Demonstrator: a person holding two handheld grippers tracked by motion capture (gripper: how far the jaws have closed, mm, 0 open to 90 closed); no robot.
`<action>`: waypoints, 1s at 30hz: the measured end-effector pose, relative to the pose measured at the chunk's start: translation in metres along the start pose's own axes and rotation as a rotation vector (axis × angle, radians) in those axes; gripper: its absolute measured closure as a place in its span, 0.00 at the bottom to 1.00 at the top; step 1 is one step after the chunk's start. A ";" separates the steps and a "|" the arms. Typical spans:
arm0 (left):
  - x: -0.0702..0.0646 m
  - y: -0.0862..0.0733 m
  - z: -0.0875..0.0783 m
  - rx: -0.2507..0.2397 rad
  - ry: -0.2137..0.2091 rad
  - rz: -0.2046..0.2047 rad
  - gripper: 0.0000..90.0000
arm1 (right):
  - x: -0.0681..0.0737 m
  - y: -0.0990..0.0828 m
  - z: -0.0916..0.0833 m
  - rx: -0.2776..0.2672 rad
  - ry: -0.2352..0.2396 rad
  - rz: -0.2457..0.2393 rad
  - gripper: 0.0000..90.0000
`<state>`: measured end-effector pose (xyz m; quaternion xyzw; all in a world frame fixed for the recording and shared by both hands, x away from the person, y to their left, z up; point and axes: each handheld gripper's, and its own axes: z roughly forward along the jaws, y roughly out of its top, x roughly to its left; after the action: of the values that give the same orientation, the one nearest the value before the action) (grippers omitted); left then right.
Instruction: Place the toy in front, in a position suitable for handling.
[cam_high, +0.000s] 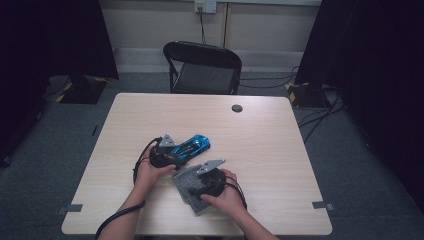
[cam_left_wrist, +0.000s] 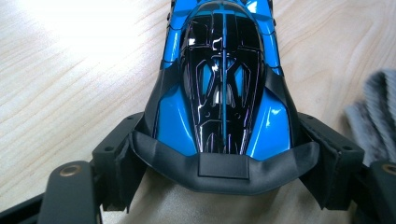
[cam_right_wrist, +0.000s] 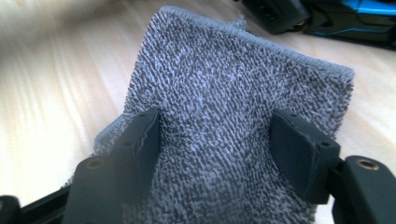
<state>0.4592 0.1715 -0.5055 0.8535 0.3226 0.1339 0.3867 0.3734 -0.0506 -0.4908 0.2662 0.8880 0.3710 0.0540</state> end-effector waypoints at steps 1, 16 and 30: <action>0.000 0.000 0.000 0.001 0.000 0.001 0.27 | -0.001 0.001 0.000 0.002 0.001 0.001 0.38; 0.000 0.000 0.000 0.001 0.000 0.001 0.27 | 0.004 -0.006 -0.015 -0.021 -0.065 0.059 0.34; 0.000 0.000 -0.001 0.006 0.003 0.006 0.27 | 0.004 -0.017 -0.010 -0.050 -0.093 0.059 0.40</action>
<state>0.4587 0.1719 -0.5052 0.8555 0.3210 0.1352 0.3831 0.3593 -0.0646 -0.4951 0.3079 0.8667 0.3818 0.0910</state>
